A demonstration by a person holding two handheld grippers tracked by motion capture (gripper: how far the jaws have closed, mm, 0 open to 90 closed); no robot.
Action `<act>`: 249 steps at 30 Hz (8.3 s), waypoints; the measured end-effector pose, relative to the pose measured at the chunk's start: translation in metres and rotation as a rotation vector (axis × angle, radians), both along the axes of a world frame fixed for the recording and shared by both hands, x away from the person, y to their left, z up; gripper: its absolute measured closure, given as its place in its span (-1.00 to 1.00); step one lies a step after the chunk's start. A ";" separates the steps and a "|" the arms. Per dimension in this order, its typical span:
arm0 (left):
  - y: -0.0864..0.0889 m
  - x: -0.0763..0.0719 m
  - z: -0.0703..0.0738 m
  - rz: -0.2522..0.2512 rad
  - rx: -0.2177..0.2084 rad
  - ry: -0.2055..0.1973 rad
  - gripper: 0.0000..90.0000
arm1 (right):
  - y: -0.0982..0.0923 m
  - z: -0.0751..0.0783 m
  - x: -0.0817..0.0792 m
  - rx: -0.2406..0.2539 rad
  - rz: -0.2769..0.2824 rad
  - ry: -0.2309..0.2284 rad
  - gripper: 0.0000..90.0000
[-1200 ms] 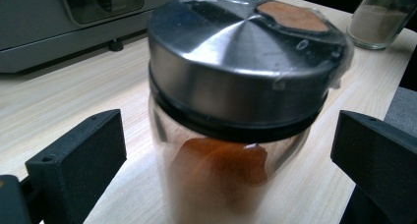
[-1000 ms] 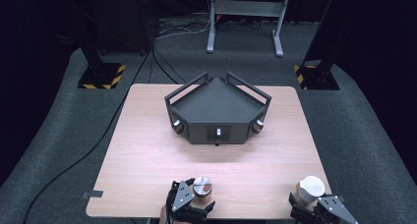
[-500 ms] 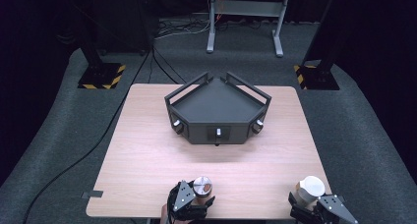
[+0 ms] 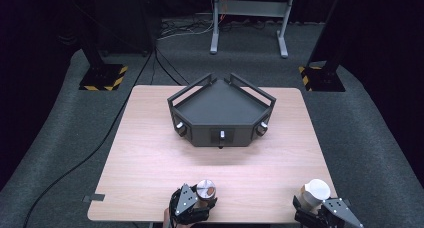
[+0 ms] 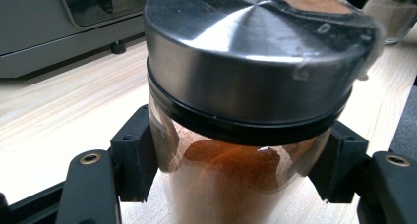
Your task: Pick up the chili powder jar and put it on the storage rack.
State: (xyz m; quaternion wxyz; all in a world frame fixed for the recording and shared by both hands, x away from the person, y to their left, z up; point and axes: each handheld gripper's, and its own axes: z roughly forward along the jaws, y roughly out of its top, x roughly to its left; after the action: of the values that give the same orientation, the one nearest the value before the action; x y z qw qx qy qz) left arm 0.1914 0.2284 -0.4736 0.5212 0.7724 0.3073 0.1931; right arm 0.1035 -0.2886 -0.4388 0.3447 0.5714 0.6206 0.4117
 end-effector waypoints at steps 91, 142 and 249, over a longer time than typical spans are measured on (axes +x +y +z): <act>0.022 0.034 0.042 0.059 0.004 -0.032 -0.30 | -0.002 0.004 0.003 -0.016 0.010 0.011 -1.00; 0.032 0.077 0.065 0.043 0.000 -0.048 -0.30 | 0.000 0.005 0.004 -0.027 0.008 0.021 -1.00; 0.032 0.139 0.120 -0.032 -0.021 -0.063 -0.29 | 0.000 0.011 0.006 -0.038 0.005 0.021 -1.00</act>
State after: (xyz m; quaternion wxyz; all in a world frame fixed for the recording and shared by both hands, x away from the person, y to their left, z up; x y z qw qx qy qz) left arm 0.3309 0.2608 -0.3531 0.5417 0.7652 0.2803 0.2059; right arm 0.1092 -0.2888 -0.4277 0.3478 0.5676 0.6334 0.3946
